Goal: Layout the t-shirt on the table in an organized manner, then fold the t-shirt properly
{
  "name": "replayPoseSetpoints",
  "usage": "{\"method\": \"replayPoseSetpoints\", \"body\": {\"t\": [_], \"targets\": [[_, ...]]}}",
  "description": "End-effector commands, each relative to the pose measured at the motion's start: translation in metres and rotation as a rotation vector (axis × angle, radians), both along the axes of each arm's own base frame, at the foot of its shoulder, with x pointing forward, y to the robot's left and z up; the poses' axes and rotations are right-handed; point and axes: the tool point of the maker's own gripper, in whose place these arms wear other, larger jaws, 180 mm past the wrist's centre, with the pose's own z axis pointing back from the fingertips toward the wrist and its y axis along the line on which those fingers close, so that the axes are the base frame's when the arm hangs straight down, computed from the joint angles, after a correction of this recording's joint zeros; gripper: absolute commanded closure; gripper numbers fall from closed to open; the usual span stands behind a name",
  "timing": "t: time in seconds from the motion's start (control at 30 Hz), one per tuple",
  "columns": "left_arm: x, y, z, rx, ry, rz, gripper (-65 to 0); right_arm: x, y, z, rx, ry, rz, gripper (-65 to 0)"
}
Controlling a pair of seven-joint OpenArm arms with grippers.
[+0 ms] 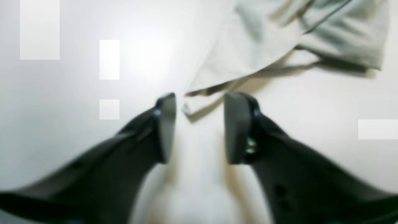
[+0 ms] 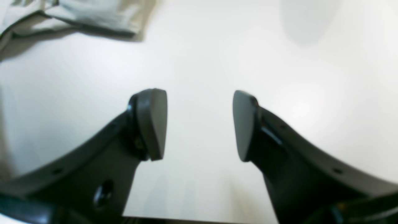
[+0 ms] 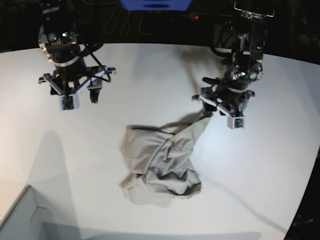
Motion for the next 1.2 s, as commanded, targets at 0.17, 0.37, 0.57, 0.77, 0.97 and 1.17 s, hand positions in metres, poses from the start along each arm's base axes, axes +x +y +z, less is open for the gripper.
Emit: {"method": "replayPoseSetpoints", "body": {"t": [0.17,0.37,0.57,0.77,0.97,1.17], "targets": [[0.002,-0.008,0.007,-0.02,-0.031,-0.008,-49.1,0.005,0.011,0.01,0.008,-0.043,0.035,-34.0],[0.011,-0.004,0.0,-0.015,-0.018,0.004,-46.2,0.006,0.01,0.01,0.008,-0.045,0.035,-34.0],[0.022,0.0,-0.025,-0.007,0.051,0.014,-45.8,0.006,0.01,0.01,0.007,-0.043,0.033,-34.0],[0.029,-0.008,-0.026,-0.025,0.052,0.016,-35.8,0.006,0.008,0.009,0.004,-0.039,0.028,-34.0],[0.035,-0.006,-0.021,-0.027,0.04,0.024,-1.0,0.005,0.007,0.009,0.002,-0.036,0.026,-34.0],[0.03,0.065,0.026,0.02,-0.092,0.172,0.0,0.005,0.007,0.009,0.002,-0.036,0.026,-34.0]]}}
